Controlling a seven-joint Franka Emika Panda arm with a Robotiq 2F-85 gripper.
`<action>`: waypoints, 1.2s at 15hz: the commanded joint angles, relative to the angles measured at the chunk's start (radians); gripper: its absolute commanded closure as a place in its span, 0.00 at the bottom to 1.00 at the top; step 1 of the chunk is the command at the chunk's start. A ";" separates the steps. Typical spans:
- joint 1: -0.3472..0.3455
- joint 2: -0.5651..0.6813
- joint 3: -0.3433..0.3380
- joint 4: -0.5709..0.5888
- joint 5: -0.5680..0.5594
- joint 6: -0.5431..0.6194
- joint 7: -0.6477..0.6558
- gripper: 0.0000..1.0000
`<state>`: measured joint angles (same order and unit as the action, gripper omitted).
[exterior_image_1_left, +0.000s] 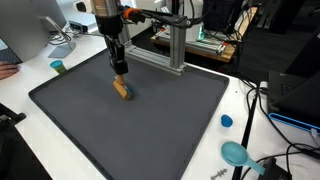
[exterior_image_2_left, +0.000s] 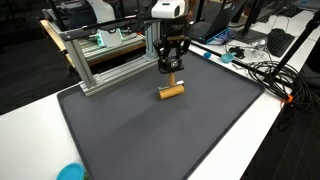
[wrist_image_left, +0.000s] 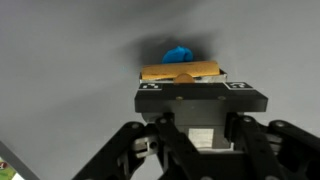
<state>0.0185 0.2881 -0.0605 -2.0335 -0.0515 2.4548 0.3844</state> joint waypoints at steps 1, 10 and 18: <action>0.000 -0.042 0.001 -0.016 0.026 -0.034 -0.026 0.78; 0.023 -0.018 -0.021 -0.028 -0.058 -0.065 0.026 0.78; 0.015 -0.017 -0.007 -0.028 -0.041 -0.106 -0.007 0.78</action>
<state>0.0300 0.2694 -0.0616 -2.0366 -0.0864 2.3764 0.3847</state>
